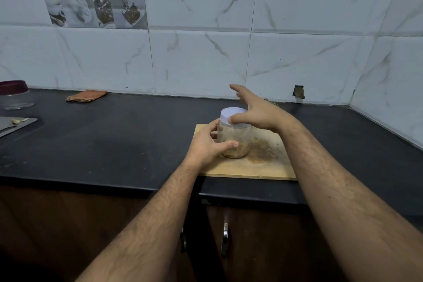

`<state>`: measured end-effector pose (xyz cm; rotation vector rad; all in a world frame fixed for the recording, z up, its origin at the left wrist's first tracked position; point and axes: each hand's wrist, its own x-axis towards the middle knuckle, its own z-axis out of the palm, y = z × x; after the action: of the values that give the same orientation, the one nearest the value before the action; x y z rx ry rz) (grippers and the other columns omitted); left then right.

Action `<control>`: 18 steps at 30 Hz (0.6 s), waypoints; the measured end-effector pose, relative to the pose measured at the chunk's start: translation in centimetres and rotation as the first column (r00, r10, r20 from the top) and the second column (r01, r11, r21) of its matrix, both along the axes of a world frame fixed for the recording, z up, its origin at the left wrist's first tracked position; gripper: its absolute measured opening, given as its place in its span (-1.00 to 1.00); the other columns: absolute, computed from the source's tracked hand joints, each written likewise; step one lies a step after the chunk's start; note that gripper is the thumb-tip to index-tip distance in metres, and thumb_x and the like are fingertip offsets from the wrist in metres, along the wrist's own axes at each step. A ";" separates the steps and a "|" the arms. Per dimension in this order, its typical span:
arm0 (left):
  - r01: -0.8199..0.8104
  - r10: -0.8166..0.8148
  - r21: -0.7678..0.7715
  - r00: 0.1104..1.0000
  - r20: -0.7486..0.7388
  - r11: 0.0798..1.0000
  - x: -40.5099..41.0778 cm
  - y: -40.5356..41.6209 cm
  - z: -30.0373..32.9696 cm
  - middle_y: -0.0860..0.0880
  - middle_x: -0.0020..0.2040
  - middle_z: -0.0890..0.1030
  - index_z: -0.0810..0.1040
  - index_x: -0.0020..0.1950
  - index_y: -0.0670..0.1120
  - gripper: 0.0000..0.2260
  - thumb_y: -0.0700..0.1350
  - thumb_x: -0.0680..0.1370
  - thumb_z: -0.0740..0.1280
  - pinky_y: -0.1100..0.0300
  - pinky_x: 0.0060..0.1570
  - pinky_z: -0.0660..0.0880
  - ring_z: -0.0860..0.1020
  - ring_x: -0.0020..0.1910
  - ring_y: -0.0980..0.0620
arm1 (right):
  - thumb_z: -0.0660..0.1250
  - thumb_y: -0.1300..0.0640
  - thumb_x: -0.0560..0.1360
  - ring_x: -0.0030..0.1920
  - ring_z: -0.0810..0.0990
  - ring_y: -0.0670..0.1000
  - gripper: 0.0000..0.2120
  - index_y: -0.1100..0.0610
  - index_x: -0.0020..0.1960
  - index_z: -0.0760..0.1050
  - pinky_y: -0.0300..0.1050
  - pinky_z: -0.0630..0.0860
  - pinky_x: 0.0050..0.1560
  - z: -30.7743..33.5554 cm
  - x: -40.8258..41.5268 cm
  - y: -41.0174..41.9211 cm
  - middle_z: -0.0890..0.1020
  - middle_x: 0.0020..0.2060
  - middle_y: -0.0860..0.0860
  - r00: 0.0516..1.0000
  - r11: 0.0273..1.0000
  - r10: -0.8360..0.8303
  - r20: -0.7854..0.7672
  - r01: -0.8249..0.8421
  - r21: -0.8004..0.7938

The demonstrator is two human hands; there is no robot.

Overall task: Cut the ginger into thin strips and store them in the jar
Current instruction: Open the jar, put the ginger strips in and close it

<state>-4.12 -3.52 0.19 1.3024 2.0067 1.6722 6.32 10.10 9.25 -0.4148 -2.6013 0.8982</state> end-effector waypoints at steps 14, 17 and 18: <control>-0.021 0.021 -0.030 1.000 -0.013 0.999 -0.2 0.2 -0.2 0.33 0.05 0.45 0.40 0.42 0.13 -0.34 0.01 0.37 0.57 0.59 -0.23 0.38 0.45 -0.03 0.40 | 0.51 -0.31 0.31 0.30 0.46 0.07 -0.02 -0.03 0.57 0.15 0.04 0.43 0.26 -1.2 -0.6 0.1 0.48 0.30 0.06 0.975 0.952 -0.215 -0.049 0.220 0.211; -0.020 0.020 -0.031 1.000 -0.019 0.999 -0.4 0.4 -0.4 0.31 0.05 0.49 0.42 0.35 0.20 -0.39 0.00 0.37 0.58 0.51 -0.15 0.41 0.49 0.00 0.34 | 0.51 -0.23 0.36 0.46 0.31 0.05 -0.05 -0.07 0.59 0.09 0.03 0.31 0.40 -1.4 -0.5 0.3 0.32 0.47 0.06 0.993 0.990 -0.118 -0.028 0.120 0.075; -0.022 0.021 -0.028 1.000 -0.022 0.999 -0.4 0.4 -0.4 0.32 0.04 0.50 0.42 0.28 0.26 -0.43 0.00 0.37 0.58 0.47 -0.13 0.42 0.52 0.02 0.31 | 0.52 -0.14 0.36 0.43 0.35 0.04 -0.06 -0.09 0.58 0.09 -0.01 0.33 0.40 -1.4 -0.2 0.5 0.34 0.47 0.05 0.998 0.997 -0.064 -0.024 0.063 -0.039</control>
<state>-4.54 -3.15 -0.23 1.3001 2.0563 1.6393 6.08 10.60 7.88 -0.4901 -2.5365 0.9268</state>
